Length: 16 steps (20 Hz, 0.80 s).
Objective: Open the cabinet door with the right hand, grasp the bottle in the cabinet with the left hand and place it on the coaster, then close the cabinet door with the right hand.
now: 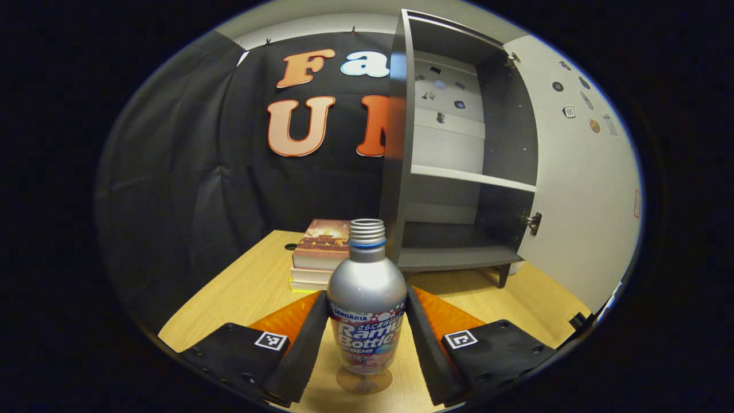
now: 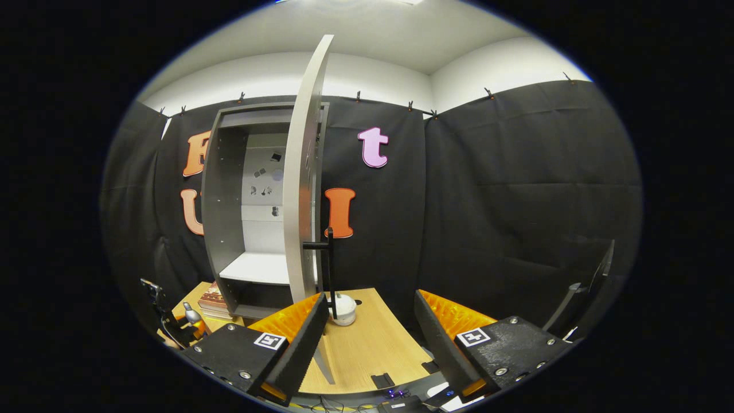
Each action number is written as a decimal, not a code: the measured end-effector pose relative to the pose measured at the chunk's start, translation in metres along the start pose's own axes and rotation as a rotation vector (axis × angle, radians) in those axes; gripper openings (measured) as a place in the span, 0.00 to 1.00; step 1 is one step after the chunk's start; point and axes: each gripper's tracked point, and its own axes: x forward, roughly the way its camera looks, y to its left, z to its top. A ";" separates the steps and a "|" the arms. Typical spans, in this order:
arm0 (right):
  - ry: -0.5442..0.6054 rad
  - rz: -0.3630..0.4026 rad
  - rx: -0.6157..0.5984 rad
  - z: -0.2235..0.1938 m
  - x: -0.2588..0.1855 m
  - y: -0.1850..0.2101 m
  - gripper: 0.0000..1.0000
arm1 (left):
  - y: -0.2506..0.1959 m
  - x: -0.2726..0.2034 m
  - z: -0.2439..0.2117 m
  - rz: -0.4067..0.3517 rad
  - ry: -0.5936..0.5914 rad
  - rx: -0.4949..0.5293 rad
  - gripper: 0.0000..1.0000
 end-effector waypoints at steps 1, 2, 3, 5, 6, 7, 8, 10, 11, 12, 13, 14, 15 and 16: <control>-0.002 -0.005 0.004 0.000 0.002 0.001 0.93 | 0.002 0.004 -0.013 0.009 0.021 -0.002 0.84; -0.001 -0.009 0.009 -0.001 0.003 0.001 0.93 | 0.005 0.008 -0.023 0.015 0.037 -0.004 0.84; 0.003 -0.013 0.016 -0.005 0.003 0.001 0.87 | 0.010 0.008 -0.033 0.021 0.049 -0.007 0.84; 0.019 -0.019 0.029 -0.010 0.005 0.000 0.93 | 0.016 0.014 -0.045 0.032 0.066 -0.012 0.84; 0.027 -0.024 0.034 -0.013 0.007 0.000 0.93 | 0.017 0.016 -0.050 0.034 0.069 -0.015 0.84; 0.035 -0.028 0.038 -0.015 0.008 -0.001 0.93 | 0.017 0.017 -0.053 0.035 0.069 -0.021 0.86; 0.040 -0.032 0.041 -0.016 0.009 -0.003 0.93 | 0.017 0.018 -0.055 0.038 0.068 -0.026 0.86; 0.043 -0.037 0.040 -0.016 0.011 -0.003 0.93 | 0.018 0.018 -0.054 0.040 0.050 -0.030 0.85; 0.043 -0.038 0.038 -0.017 0.011 -0.002 0.93 | 0.016 0.018 -0.058 0.040 0.054 -0.026 0.84; 0.042 -0.038 0.038 -0.016 0.012 -0.002 0.93 | 0.014 0.016 -0.057 0.036 0.047 -0.016 0.84; 0.042 -0.037 0.039 -0.017 0.012 -0.001 0.93 | 0.012 0.013 -0.056 0.035 0.048 -0.003 0.84; 0.042 -0.036 0.039 -0.017 0.014 0.000 0.93 | 0.010 0.012 -0.058 0.033 0.049 0.011 0.85; 0.043 -0.035 0.040 -0.017 0.015 0.000 0.93 | 0.008 0.011 -0.058 0.030 0.048 0.025 0.83; 0.045 -0.034 0.040 -0.018 0.017 0.000 0.93 | 0.006 0.009 -0.060 0.030 0.051 0.040 0.86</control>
